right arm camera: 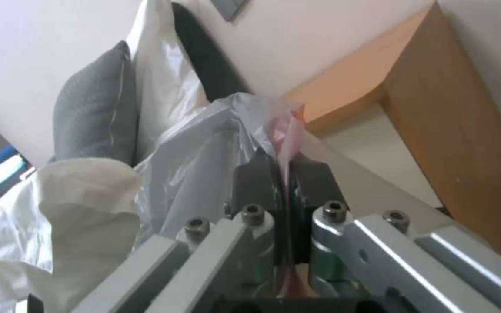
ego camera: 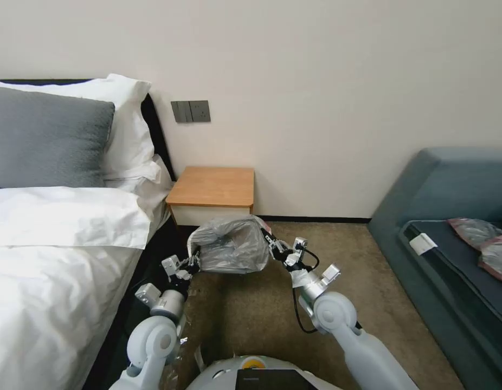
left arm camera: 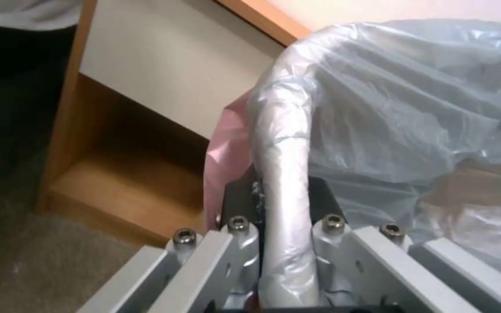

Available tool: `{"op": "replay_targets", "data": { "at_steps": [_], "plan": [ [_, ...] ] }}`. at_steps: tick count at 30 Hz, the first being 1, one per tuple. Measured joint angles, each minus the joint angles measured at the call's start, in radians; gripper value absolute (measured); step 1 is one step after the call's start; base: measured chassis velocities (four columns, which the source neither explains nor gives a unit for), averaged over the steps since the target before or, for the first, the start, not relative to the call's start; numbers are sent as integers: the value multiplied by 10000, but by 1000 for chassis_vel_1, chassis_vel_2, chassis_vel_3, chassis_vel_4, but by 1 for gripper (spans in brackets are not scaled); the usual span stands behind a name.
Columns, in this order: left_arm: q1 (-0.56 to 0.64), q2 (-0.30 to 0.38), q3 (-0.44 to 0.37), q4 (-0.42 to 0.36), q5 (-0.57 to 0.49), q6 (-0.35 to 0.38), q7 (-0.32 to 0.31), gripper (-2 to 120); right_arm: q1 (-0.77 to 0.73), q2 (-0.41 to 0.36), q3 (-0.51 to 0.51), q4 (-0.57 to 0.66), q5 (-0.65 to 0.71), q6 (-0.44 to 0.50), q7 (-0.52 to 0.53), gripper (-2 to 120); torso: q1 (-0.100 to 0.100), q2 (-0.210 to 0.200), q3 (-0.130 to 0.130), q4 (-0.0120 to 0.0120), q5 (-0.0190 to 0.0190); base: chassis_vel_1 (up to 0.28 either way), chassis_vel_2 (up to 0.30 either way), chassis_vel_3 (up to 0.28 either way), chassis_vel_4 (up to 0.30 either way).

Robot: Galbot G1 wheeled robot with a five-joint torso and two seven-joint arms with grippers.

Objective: Pick up the garbage bag from the table and place it over the trash can.

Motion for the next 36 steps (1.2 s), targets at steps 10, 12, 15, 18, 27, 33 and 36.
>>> {"op": "replay_targets", "data": {
  "at_steps": [10, 12, 15, 18, 27, 33, 36],
  "plan": [
    [-76, -27, -5, 141, 313, -73, -93, 3, -46, 23, 20, 233, -1289, 18, -51, 0, 0, 0, 0, 1, 0, 0, 0, 0, 0],
    [-73, -34, 0, 130, 320, -74, -95, 3, -43, 22, 23, 227, -1327, 18, -64, 0, 0, 0, 0, 1, 0, 0, 0, 0, 0],
    [-80, -76, 20, 76, 344, -79, -108, 3, -24, 38, 21, 169, -1461, 1, -113, 16, 0, 0, 0, 0, 0, 0, 0, 0, 0],
    [-75, -75, 24, 58, 346, -78, -115, 3, -23, 53, 15, 150, -1478, -17, -163, 24, 0, 0, 0, 0, 0, 0, 0, 0, 0],
    [-83, -81, -11, 97, 353, -105, -157, 3, -53, 124, 28, 259, -1221, -2, -242, 64, 0, 0, 0, 0, 0, 0, 0, 0, 0],
    [-50, -85, -22, 151, 353, -143, -170, 3, -139, 226, 29, 343, -851, 33, -305, 83, 0, 0, 0, 1, 0, 0, 0, 0, 0],
    [-33, -94, -25, 154, 353, -171, -182, 3, -153, 313, 24, 301, -787, 68, -337, 76, 0, 0, 0, 0, 0, 0, 0, 0, 0]
  ]
}}
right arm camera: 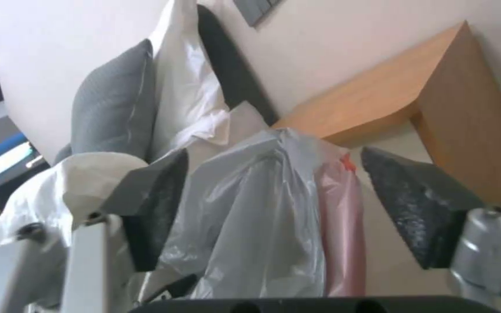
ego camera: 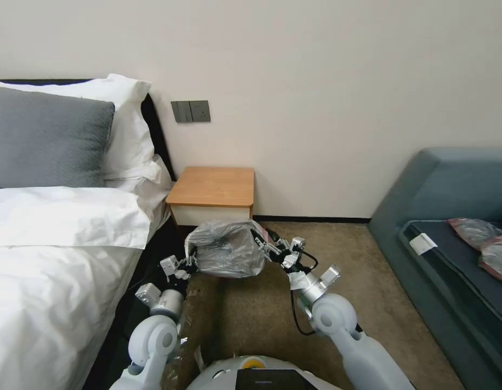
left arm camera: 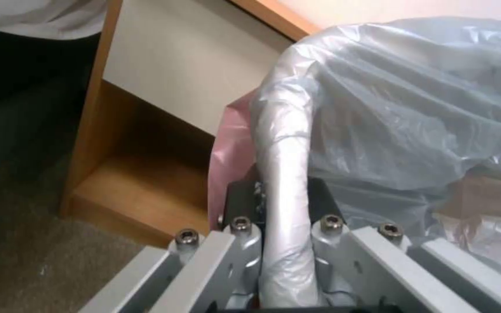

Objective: Pick up the garbage bag from the table and place it over the trash can.

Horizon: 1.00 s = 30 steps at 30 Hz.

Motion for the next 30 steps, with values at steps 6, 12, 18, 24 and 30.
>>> {"op": "replay_targets", "data": {
  "at_steps": [6, 12, 18, 24, 30],
  "plan": [
    [28, -7, -11, -88, -3, -17, -21, 3, -3, 91, 6, -66, -13, 15, -42, 58, 0, 0, 0, 0, 0, 0, 0, 0, 0],
    [22, -16, -29, -150, -34, -50, -45, 3, -85, 50, 126, -89, -88, 77, -114, 32, 0, 0, 0, 0, 0, 0, 0, 0, 0],
    [28, -19, -32, -210, -54, -61, -63, 3, -120, 64, 145, -95, -140, 105, -145, 14, 0, 0, 0, 0, 0, 0, 0, 0, 0],
    [102, -30, -30, -326, -61, -76, -75, 3, -92, 75, 146, -164, -191, 144, -153, 0, 0, 0, 0, 0, 0, 0, 0, 0, 0],
    [112, -36, -24, -429, -93, -77, -76, 3, -36, 75, 175, -181, -217, 187, -148, 0, 0, 0, 0, 0, 0, 0, 0, 0, 0]
  ]
}}
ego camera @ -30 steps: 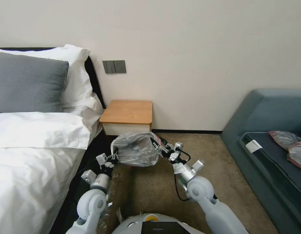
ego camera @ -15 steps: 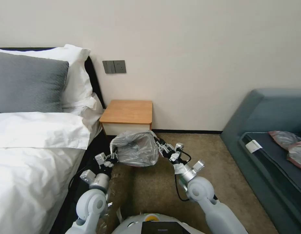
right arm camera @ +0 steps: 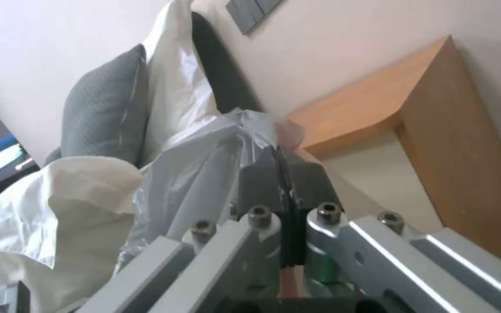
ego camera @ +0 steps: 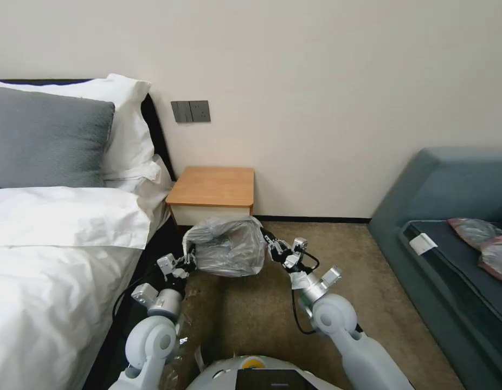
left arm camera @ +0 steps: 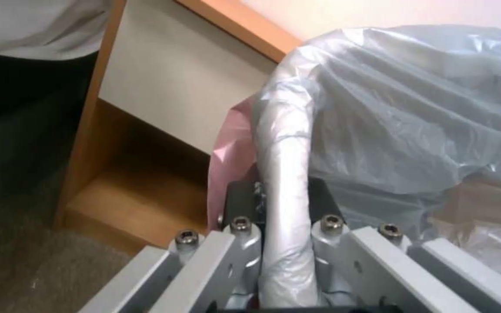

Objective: Pick up the garbage bag from the table and place it over the trash can.

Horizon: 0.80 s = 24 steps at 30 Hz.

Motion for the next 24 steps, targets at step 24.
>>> {"op": "replay_targets", "data": {
  "at_steps": [24],
  "plan": [
    [286, 13, 117, -325, -881, 82, 348, 3, 200, 216, 200, -1076, -1611, 506, -68, 0, 0, 0, 0, 0, -1, 0, 0, 0, 0]
  ]
}}
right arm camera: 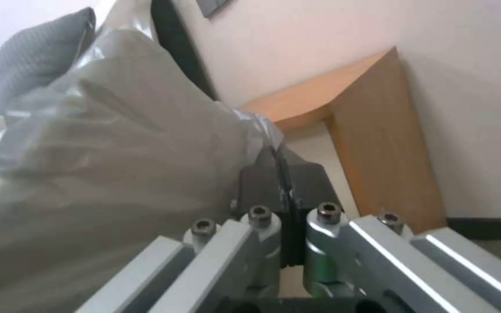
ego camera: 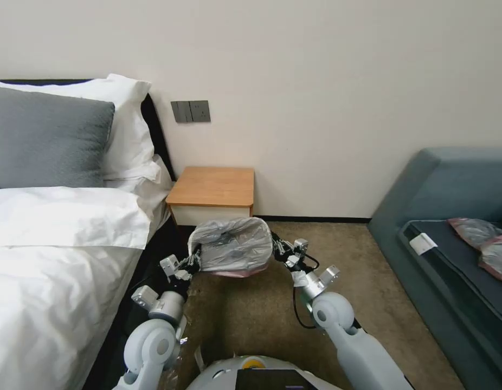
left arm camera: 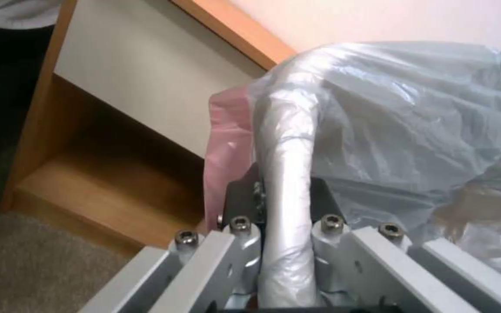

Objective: Pick up the garbage bag from the table and place it over the trash can.

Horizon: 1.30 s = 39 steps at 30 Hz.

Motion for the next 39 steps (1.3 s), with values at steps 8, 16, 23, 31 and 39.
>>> {"op": "replay_targets", "data": {
  "at_steps": [8, 16, 23, 31, 39],
  "plan": [
    [160, -17, 195, -425, -759, 148, -305, 5, 342, 152, -20, -872, -1310, 652, -144, 0, 0, 0, 0, 0, 1, 0, 0, 0, 0],
    [200, -24, 345, -602, -1027, 230, -434, 5, 611, 321, -14, -1644, -2390, 1082, -39, 0, 0, 0, 0, 0, 1, 0, 0, 0, 0],
    [141, -27, 352, -628, -1114, 242, -503, 5, 701, 392, -43, -1853, -3188, 1252, 161, 0, 0, 0, 0, 0, 1, 0, 0, 0, 0],
    [124, -56, 349, -721, -1336, 307, -618, 5, 843, 419, -40, -2222, -4079, 1436, 401, 0, 0, 0, 1, 0, 1, 0, 0, 0, 0],
    [59, -41, 312, -752, -1399, 329, -673, 5, 827, 352, 2, -2332, -4753, 1482, 659, 0, 0, 0, 1, 0, 1, 0, 0, 0, 0]
  ]
}}
